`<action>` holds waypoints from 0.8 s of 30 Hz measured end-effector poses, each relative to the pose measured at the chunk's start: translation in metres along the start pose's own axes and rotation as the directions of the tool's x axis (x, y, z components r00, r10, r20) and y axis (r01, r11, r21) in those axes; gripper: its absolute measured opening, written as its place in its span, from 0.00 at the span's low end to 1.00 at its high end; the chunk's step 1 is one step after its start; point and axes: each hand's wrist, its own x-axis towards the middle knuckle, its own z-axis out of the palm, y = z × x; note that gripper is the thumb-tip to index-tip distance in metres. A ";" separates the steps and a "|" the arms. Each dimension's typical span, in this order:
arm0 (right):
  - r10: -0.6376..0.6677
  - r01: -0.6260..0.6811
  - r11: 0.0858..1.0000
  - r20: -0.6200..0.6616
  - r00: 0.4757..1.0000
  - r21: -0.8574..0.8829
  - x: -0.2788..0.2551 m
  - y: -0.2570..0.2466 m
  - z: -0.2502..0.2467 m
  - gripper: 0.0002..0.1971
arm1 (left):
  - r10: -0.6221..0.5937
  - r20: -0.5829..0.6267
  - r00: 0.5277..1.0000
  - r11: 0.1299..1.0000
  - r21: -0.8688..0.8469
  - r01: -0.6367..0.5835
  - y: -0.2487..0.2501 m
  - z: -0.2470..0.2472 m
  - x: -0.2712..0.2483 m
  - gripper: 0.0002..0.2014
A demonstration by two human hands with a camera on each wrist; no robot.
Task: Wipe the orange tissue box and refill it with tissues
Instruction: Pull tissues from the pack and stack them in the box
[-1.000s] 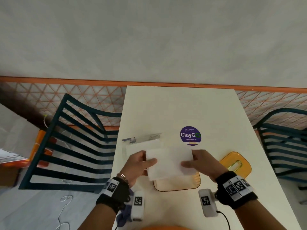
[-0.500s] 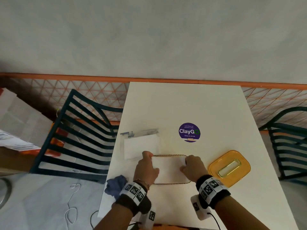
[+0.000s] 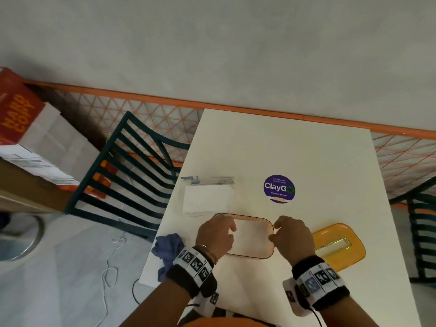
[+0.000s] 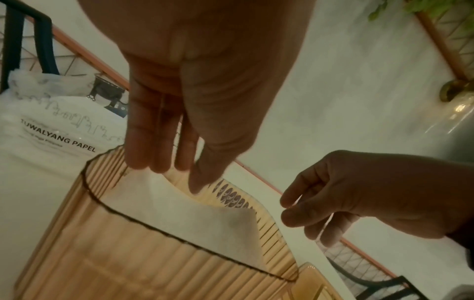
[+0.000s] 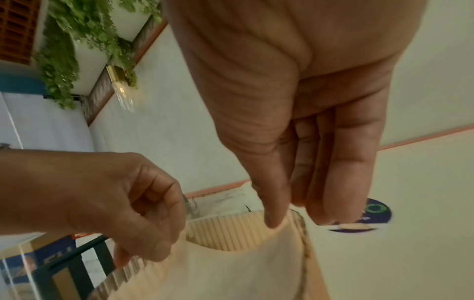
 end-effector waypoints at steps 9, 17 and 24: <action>0.004 -0.060 0.946 0.174 0.985 0.319 0.010 0.023 0.000 0.06 | 0.009 0.479 0.878 0.953 0.261 -0.152 0.028 0.011 0.019 0.22; 0.003 -0.053 0.923 0.131 0.991 0.382 0.017 0.033 0.006 0.04 | -0.069 -0.021 0.997 0.997 -0.024 0.068 -0.021 -0.051 0.058 0.11; 0.049 -0.084 0.935 0.109 0.993 0.345 0.016 0.035 0.008 0.04 | -0.140 0.139 0.980 0.971 0.212 0.109 -0.072 -0.058 0.108 0.46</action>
